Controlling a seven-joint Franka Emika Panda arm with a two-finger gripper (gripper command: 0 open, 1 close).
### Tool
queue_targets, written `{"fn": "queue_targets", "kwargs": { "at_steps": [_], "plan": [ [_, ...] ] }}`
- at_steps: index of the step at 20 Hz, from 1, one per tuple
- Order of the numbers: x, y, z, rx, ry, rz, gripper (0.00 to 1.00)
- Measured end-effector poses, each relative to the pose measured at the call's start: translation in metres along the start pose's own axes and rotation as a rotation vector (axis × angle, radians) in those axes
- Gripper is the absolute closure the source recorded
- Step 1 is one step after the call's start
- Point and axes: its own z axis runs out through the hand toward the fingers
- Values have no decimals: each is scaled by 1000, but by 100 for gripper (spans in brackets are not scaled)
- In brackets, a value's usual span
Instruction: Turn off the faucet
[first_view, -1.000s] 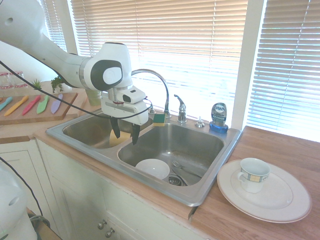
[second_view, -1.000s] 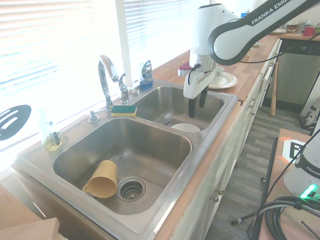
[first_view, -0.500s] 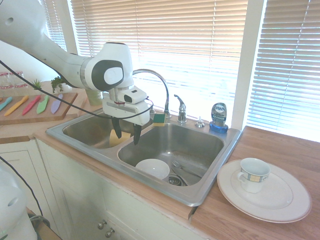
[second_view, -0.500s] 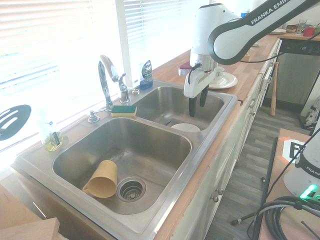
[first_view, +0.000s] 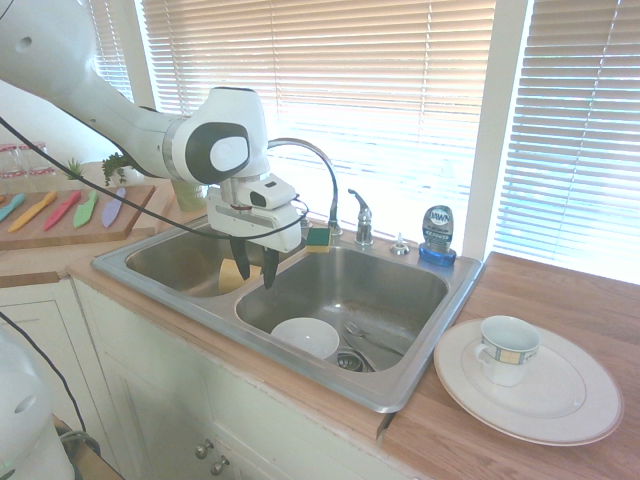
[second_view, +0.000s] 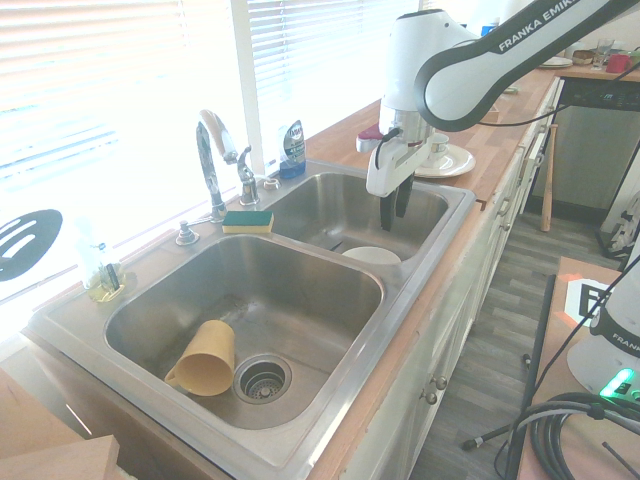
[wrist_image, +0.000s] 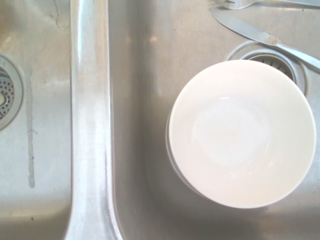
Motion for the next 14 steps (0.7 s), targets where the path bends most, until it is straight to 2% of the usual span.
{"fn": "queue_targets", "kwargs": {
  "at_steps": [14],
  "plan": [
    [5,-5,2,1,-1,2,100]
  ]
}}
